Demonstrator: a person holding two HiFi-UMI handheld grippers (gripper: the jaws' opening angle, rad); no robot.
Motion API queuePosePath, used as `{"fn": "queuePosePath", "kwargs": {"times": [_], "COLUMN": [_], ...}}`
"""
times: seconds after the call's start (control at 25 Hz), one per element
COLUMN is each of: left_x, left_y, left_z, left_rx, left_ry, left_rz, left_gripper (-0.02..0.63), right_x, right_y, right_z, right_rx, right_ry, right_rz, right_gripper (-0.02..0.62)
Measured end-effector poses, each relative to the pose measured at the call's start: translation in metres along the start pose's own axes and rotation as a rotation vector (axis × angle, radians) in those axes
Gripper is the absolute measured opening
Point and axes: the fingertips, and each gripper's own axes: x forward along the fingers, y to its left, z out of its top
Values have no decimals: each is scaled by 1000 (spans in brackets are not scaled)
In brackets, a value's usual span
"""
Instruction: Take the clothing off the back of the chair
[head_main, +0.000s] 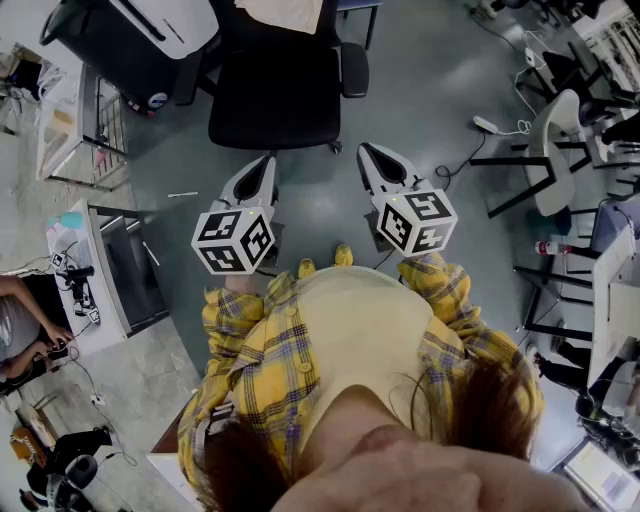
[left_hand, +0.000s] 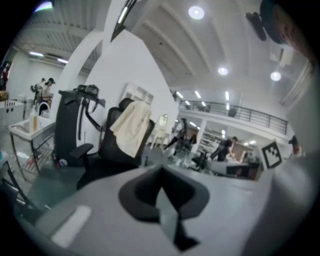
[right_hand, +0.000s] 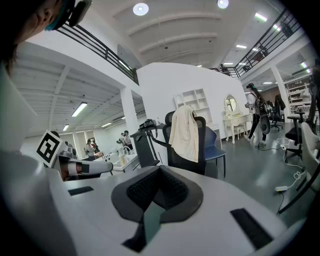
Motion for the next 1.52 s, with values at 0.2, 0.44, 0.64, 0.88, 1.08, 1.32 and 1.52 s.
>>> {"fn": "queuePosePath", "kwargs": {"times": [0.2,0.44,0.64,0.88,1.08,1.32,1.52], "left_x": [15,33,52,64,75,101,138], "left_y": [-8,-23,-37,-49,-48,-35,-11], "left_z": [1,-3,-6,-4,-2,11,36], "left_rx": [-8,-5,-12,-44,-4,12,38], "left_ry": [7,4,0,-27,-12,-23,-46], "left_rz": [-15,-4,-17,-36,-29,-49,-53], "left_gripper": [3,3,3,3,3,3,3], "right_x": [3,-2,0,3,11,38,75], "right_y": [-13,-39,-60,-79,-86,-89,-102], "right_z": [5,7,5,1,1,10,31], "right_rx": [-16,1,23,30,38,25,4], "right_ry": [-7,-7,8,23,34,33,29], "right_rz": [0,13,30,56,66,70,51], "right_gripper": [12,12,12,12,12,12,12]}}
